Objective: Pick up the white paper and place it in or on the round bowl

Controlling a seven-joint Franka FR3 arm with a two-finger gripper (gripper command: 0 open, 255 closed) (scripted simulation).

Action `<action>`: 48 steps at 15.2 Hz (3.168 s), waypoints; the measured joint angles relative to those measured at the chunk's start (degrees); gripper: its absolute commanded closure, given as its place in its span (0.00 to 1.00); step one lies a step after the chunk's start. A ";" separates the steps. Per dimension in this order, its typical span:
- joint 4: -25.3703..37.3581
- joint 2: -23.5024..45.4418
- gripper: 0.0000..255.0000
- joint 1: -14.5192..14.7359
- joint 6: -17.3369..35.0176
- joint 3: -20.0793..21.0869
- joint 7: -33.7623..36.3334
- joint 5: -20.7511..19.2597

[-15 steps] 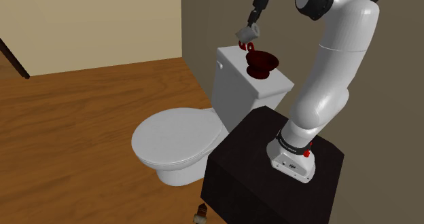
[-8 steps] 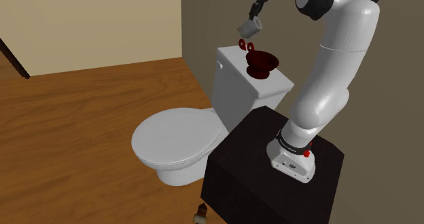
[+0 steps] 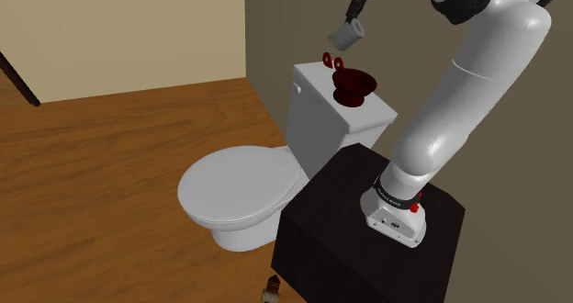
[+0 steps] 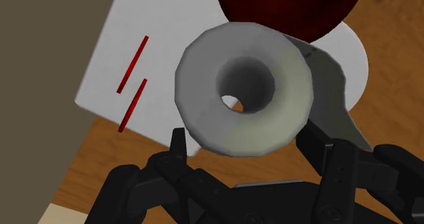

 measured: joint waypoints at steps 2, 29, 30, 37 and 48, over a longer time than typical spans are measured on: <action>-3.63 -4.44 1.00 0.51 -0.07 0.33 1.21 -2.33; -32.41 -21.72 1.00 -0.78 13.55 2.20 4.72 -10.78; -32.56 -21.65 1.00 -0.78 13.77 2.15 4.67 -10.75; -32.68 -21.63 0.00 -0.78 13.96 2.12 4.63 -10.74; -27.18 -23.41 0.00 -1.05 6.90 2.74 5.10 -11.31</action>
